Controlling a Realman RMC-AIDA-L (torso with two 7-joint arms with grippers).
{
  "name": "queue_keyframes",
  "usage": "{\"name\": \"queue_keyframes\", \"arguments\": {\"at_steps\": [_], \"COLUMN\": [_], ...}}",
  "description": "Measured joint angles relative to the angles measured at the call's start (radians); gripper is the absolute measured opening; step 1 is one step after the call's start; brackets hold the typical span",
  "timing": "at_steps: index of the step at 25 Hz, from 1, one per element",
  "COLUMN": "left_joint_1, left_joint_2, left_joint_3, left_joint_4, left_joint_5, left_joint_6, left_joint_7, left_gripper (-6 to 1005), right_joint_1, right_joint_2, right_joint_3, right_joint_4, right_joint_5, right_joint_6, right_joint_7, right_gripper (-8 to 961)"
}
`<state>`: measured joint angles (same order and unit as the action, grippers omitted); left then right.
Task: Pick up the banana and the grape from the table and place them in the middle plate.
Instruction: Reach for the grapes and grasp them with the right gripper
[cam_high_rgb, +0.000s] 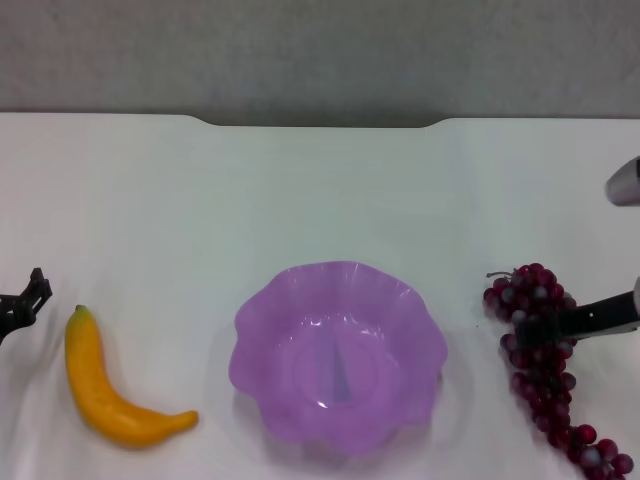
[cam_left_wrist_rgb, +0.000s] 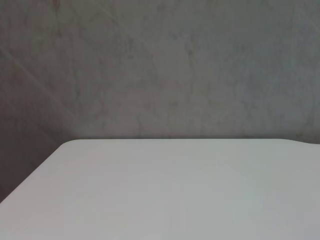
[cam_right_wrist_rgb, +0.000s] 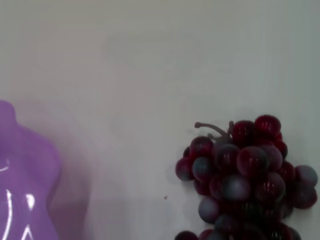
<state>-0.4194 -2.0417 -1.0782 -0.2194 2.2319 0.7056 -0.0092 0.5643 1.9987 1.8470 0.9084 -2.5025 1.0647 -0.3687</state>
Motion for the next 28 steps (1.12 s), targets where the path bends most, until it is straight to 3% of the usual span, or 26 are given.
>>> {"name": "queue_keyframes", "arguments": {"at_steps": [12,20,28], "left_joint_1": [-0.001,-0.002,-0.002], "left_joint_2": [-0.002,-0.002,-0.002], "left_joint_3": [0.003,0.002,0.003], "left_joint_4": [0.000,0.000,0.000], "left_joint_5": [0.000,0.000,0.000], "left_joint_6": [0.000,0.000,0.000], "left_joint_7": [0.000,0.000,0.000], "left_gripper": [888,888,888], "right_joint_1": [0.046,0.054,0.043], "right_joint_2": [0.004,0.006,0.006], "right_joint_3": [-0.118,-0.170,-0.203], "right_joint_4": [-0.140,-0.164,-0.161], "right_joint_5": [0.075,0.093,0.100], "right_joint_6": [-0.126,-0.179,-0.234], "right_joint_7": [-0.017,-0.021,-0.026], "right_gripper": [885,886,799]}}
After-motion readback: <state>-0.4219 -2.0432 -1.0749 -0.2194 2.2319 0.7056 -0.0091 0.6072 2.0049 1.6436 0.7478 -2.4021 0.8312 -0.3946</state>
